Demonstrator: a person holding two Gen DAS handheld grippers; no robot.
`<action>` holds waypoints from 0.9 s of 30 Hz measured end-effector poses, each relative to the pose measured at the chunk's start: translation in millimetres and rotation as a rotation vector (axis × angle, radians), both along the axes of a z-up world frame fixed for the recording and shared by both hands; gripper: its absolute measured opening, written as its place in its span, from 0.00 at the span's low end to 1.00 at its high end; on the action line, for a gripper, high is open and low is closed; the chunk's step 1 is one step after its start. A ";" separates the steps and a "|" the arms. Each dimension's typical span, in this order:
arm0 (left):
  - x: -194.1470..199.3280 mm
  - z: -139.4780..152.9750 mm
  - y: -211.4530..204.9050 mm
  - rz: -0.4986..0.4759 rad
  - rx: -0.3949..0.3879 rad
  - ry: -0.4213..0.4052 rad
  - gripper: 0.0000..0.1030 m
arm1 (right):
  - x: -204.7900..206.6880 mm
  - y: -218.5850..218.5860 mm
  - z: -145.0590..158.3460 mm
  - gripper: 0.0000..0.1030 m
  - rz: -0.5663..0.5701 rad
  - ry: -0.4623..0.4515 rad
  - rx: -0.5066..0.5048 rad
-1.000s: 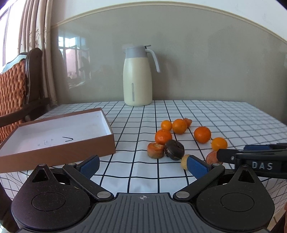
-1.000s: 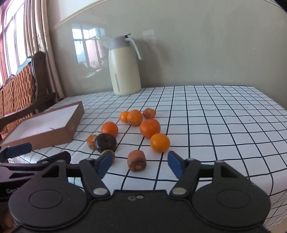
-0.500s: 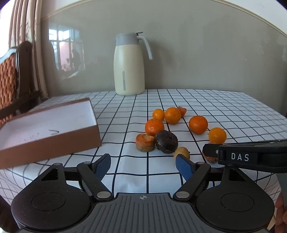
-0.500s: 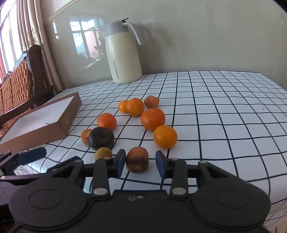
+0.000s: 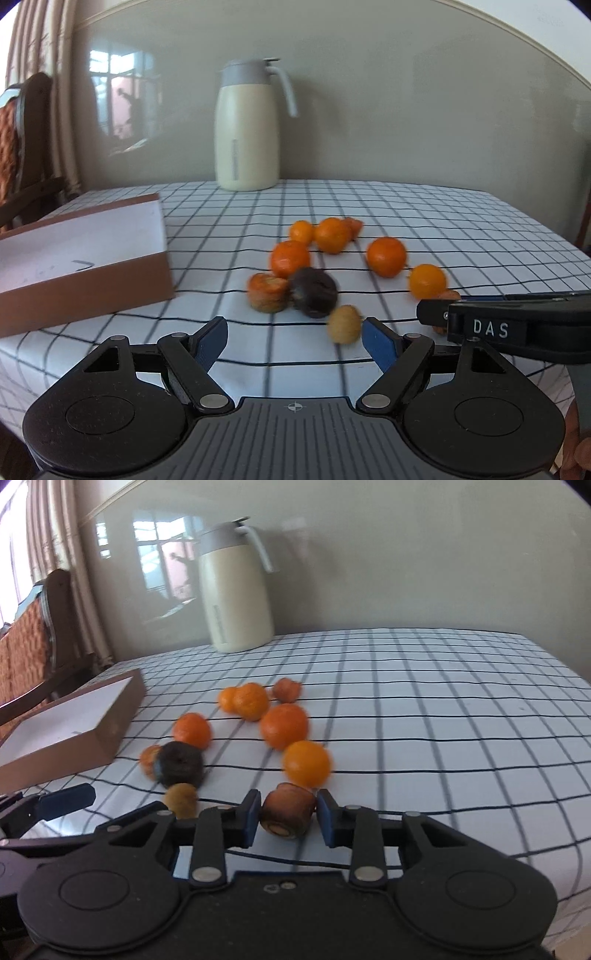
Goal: Organize fruits
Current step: 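Grasp the brown fruit with the right tool while the left tool grasps the small tan fruit, then carry both held fruits over the white box and open both tools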
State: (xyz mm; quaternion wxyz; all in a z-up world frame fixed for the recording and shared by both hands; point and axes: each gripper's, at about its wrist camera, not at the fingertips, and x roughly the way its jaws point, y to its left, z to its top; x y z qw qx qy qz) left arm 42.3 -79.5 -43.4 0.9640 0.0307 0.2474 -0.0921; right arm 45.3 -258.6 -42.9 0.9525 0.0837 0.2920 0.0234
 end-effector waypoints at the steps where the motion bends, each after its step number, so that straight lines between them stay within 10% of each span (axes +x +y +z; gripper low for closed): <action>1: 1.5 -1.5 -4.4 -0.008 -0.002 0.002 0.78 | -0.4 -4.8 -0.2 0.24 -0.015 0.002 0.006; 12: 14.8 -14.2 -29.0 -0.028 -0.043 0.021 0.24 | -7.4 -20.2 -2.7 0.24 -0.037 0.004 0.008; 27: 6.7 -10.0 -23.2 -0.021 -0.041 -0.010 0.24 | -16.8 -12.4 6.0 0.19 -0.026 -0.061 -0.030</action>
